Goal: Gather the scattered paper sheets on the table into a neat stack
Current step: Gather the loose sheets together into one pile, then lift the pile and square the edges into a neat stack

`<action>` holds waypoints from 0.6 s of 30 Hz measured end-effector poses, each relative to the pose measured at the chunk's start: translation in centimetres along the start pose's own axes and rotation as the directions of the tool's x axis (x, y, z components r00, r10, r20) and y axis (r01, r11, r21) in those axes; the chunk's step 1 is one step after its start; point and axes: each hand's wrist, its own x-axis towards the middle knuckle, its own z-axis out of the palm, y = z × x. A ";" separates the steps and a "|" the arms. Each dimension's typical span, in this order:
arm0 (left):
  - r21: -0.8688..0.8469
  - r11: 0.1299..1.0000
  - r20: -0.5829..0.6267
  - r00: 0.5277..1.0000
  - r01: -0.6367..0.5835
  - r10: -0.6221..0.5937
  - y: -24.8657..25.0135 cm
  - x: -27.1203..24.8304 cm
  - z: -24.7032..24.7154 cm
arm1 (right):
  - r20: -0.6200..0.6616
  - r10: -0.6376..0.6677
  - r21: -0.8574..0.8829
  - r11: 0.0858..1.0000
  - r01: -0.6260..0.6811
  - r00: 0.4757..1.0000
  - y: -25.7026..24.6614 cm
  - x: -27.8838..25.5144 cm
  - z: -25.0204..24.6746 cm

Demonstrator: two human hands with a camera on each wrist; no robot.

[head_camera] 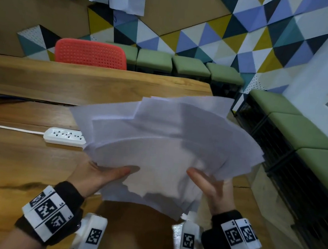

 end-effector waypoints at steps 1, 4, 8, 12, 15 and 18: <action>-0.028 1.000 0.006 1.000 0.005 -0.005 -0.4 0.2 0.0 | 0.009 -0.023 -0.015 1.000 0.024 1.000 0.1 0.1 0.3; -0.044 0.999 -0.018 1.000 -0.004 0.004 -0.8 0.6 -0.7 | 0.017 -0.017 -0.002 1.000 0.017 1.000 0.3 0.5 0.3; 0.073 0.997 0.067 0.997 -0.037 0.032 -0.2 -0.1 -1.0 | 0.021 0.001 -0.002 1.000 -0.001 1.000 0.7 0.3 -0.4; 0.054 0.999 0.073 0.997 -0.002 -0.002 -0.4 -0.1 0.0 | 0.075 0.021 0.017 1.000 -0.022 0.997 0.2 0.3 0.7; 0.034 0.998 0.009 0.998 -0.056 0.056 0.0 0.1 -0.7 | 0.069 0.003 0.070 0.998 -0.008 0.998 0.1 0.7 0.4; 0.054 0.998 0.029 0.999 -0.033 0.032 -0.1 -0.2 -0.5 | 0.052 0.043 0.053 0.998 -0.046 0.998 0.9 0.4 0.1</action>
